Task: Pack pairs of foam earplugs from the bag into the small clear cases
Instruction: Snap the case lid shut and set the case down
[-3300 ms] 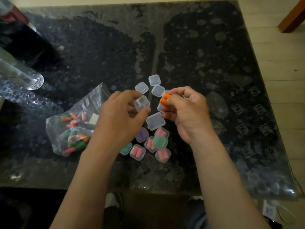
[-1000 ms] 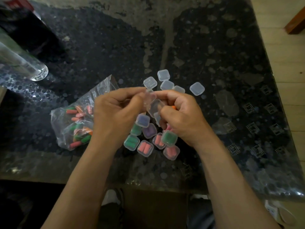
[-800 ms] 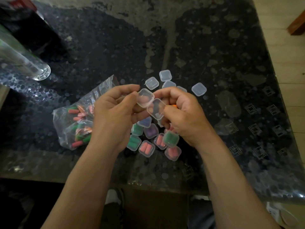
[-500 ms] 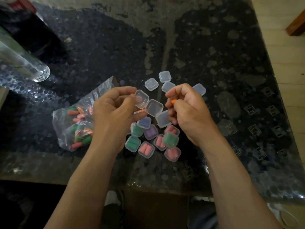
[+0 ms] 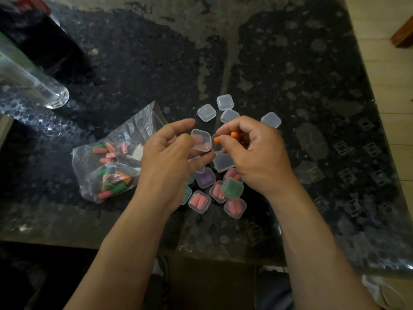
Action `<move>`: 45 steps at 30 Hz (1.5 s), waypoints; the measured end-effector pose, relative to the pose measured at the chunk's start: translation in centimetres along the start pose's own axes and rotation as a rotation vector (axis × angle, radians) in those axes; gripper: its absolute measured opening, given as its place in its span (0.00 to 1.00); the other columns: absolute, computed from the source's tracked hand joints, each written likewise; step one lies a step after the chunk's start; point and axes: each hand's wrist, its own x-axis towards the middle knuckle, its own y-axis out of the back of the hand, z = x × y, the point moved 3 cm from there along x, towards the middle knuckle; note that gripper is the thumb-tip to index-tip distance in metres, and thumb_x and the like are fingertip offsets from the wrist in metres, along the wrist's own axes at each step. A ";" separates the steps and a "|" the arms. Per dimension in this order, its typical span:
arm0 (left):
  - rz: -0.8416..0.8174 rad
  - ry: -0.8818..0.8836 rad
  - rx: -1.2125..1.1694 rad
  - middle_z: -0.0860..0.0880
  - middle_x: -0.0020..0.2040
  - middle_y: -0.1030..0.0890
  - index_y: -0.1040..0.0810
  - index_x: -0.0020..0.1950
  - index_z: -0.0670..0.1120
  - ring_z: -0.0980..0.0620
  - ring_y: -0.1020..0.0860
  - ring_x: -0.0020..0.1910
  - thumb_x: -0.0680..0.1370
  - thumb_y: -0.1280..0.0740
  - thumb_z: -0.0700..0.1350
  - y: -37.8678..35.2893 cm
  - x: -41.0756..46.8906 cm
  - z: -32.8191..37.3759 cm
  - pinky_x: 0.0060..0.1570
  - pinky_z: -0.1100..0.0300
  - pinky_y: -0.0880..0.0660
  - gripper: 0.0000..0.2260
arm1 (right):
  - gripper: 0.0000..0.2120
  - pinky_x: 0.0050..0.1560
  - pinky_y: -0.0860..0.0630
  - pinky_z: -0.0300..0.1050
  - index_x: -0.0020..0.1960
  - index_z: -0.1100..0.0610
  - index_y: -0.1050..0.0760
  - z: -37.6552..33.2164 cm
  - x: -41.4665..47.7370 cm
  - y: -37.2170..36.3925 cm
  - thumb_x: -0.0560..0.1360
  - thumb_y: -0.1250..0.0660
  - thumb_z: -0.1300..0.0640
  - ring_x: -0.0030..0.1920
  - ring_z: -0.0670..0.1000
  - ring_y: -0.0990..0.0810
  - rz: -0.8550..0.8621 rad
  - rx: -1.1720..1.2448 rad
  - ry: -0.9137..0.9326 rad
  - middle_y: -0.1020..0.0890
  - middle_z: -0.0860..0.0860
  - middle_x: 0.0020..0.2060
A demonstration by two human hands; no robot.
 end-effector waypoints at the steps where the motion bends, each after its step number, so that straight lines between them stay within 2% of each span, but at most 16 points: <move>1: -0.004 0.006 -0.010 0.35 0.55 0.18 0.19 0.60 0.44 0.41 0.15 0.49 0.80 0.38 0.31 0.0 0.0 0.0 0.48 0.49 0.16 0.14 | 0.04 0.45 0.18 0.44 0.48 0.54 0.18 0.0 0.0 0.0 0.77 0.30 0.62 0.43 0.44 0.17 0.000 -0.002 0.003 0.17 0.45 0.42; 3: -0.012 0.024 -0.023 0.36 0.55 0.18 0.18 0.58 0.44 0.41 0.15 0.50 0.80 0.41 0.30 0.1 0.1 0.0 0.47 0.51 0.17 0.16 | 0.08 0.46 0.17 0.44 0.49 0.54 0.18 0.0 0.0 0.0 0.77 0.32 0.64 0.44 0.44 0.16 -0.002 -0.002 0.006 0.16 0.46 0.43; 7: -0.026 0.073 -0.003 0.33 0.56 0.19 0.18 0.49 0.39 0.41 0.16 0.51 0.79 0.44 0.28 -0.2 -0.3 0.0 0.44 0.53 0.16 0.16 | 0.09 0.44 0.20 0.33 0.48 0.56 0.18 -0.4 -0.1 0.1 0.77 0.32 0.68 0.42 0.42 0.15 0.034 0.060 0.004 0.15 0.48 0.42; 10: -0.042 0.094 0.001 0.35 0.52 0.18 0.22 0.46 0.40 0.42 0.15 0.50 0.79 0.44 0.26 -0.5 -0.2 -0.2 0.44 0.50 0.16 0.14 | 0.05 0.42 0.18 0.37 0.48 0.58 0.19 -0.5 -0.1 0.2 0.77 0.29 0.67 0.40 0.45 0.14 0.072 0.122 -0.001 0.15 0.50 0.42; 12: -0.063 0.119 -0.007 0.38 0.49 0.18 0.23 0.45 0.41 0.43 0.15 0.49 0.79 0.43 0.27 -0.6 -0.3 -0.3 0.43 0.50 0.16 0.13 | 0.04 0.43 0.17 0.43 0.48 0.57 0.19 -0.5 -0.1 0.2 0.76 0.27 0.64 0.42 0.47 0.15 0.080 0.111 0.005 0.15 0.50 0.42; 14: -0.083 0.127 -0.016 0.39 0.48 0.18 0.23 0.46 0.41 0.45 0.16 0.48 0.80 0.42 0.27 -0.6 -0.3 -0.2 0.41 0.52 0.17 0.12 | 0.04 0.44 0.17 0.44 0.48 0.56 0.19 -0.5 -0.2 0.1 0.75 0.26 0.62 0.43 0.48 0.15 0.080 0.070 0.027 0.15 0.50 0.43; 18: -0.118 0.099 -0.013 0.41 0.46 0.19 0.22 0.50 0.40 0.48 0.16 0.44 0.78 0.37 0.27 -0.5 -0.3 -0.1 0.42 0.55 0.17 0.09 | 0.05 0.41 0.22 0.34 0.48 0.52 0.19 -0.7 -0.2 0.0 0.75 0.25 0.60 0.42 0.44 0.18 0.060 0.020 0.043 0.17 0.48 0.43; 22: -0.129 0.074 0.005 0.39 0.46 0.18 0.22 0.52 0.38 0.47 0.15 0.43 0.77 0.32 0.28 -0.3 -0.3 -0.2 0.43 0.55 0.16 0.08 | 0.07 0.41 0.25 0.29 0.47 0.53 0.18 -0.9 -0.2 -0.1 0.74 0.25 0.64 0.42 0.41 0.17 0.037 0.047 0.056 0.16 0.45 0.42; 26: -0.128 0.033 0.049 0.41 0.45 0.16 0.20 0.50 0.39 0.48 0.15 0.44 0.76 0.30 0.29 -0.3 -0.3 -0.2 0.42 0.59 0.18 0.07 | 0.09 0.45 0.23 0.30 0.49 0.54 0.19 -0.9 -0.2 -0.1 0.74 0.26 0.67 0.46 0.42 0.16 0.020 0.071 0.056 0.15 0.46 0.44; 29: -0.095 0.003 0.113 0.39 0.46 0.16 0.19 0.48 0.39 0.48 0.14 0.42 0.77 0.31 0.30 -0.2 -0.3 -0.1 0.40 0.59 0.19 0.05 | 0.07 0.45 0.20 0.36 0.49 0.56 0.18 -0.6 -0.1 0.0 0.74 0.26 0.65 0.44 0.45 0.16 0.048 0.133 0.050 0.15 0.48 0.44; 31: -0.072 -0.042 0.187 0.39 0.45 0.15 0.18 0.46 0.41 0.47 0.15 0.39 0.77 0.30 0.31 -0.1 -0.3 0.0 0.41 0.55 0.18 0.05 | 0.05 0.41 0.20 0.42 0.49 0.57 0.17 -0.4 0.0 0.3 0.75 0.27 0.64 0.39 0.47 0.18 0.069 0.191 0.042 0.16 0.49 0.40; 33: -0.046 -0.085 0.216 0.42 0.42 0.15 0.18 0.44 0.42 0.48 0.15 0.37 0.77 0.29 0.33 0.0 -0.2 0.1 0.41 0.53 0.17 0.05 | 0.08 0.36 0.22 0.44 0.49 0.56 0.17 -0.3 0.1 0.4 0.75 0.32 0.65 0.33 0.49 0.20 0.075 0.314 -0.011 0.17 0.51 0.35; 36: -0.022 -0.128 0.222 0.42 0.42 0.15 0.18 0.44 0.41 0.50 0.15 0.37 0.77 0.29 0.32 0.1 -0.2 0.2 0.39 0.57 0.18 0.06 | 0.12 0.30 0.24 0.42 0.48 0.54 0.17 -0.3 0.1 0.4 0.77 0.35 0.67 0.30 0.52 0.21 0.071 0.457 -0.086 0.18 0.52 0.31; 39: -0.017 -0.151 0.210 0.39 0.45 0.16 0.18 0.44 0.42 0.49 0.15 0.40 0.78 0.30 0.32 0.1 -0.2 0.2 0.39 0.59 0.19 0.06 | 0.09 0.26 0.28 0.40 0.48 0.55 0.17 -0.3 0.0 0.3 0.75 0.33 0.66 0.29 0.49 0.21 0.040 0.466 -0.105 0.18 0.49 0.34; 42: -0.022 -0.164 0.208 0.43 0.43 0.15 0.18 0.45 0.42 0.47 0.14 0.42 0.78 0.30 0.32 0.1 -0.2 0.2 0.40 0.58 0.18 0.07 | 0.07 0.31 0.25 0.36 0.47 0.56 0.18 -0.5 0.0 0.3 0.74 0.29 0.66 0.32 0.45 0.19 0.028 0.407 -0.081 0.16 0.50 0.37; 45: -0.029 -0.166 0.217 0.41 0.46 0.15 0.17 0.48 0.43 0.45 0.14 0.44 0.78 0.30 0.32 0.2 -0.2 0.1 0.44 0.54 0.17 0.07 | 0.05 0.36 0.23 0.39 0.45 0.56 0.18 -0.6 0.0 0.3 0.73 0.25 0.64 0.34 0.44 0.20 0.018 0.299 -0.045 0.16 0.49 0.38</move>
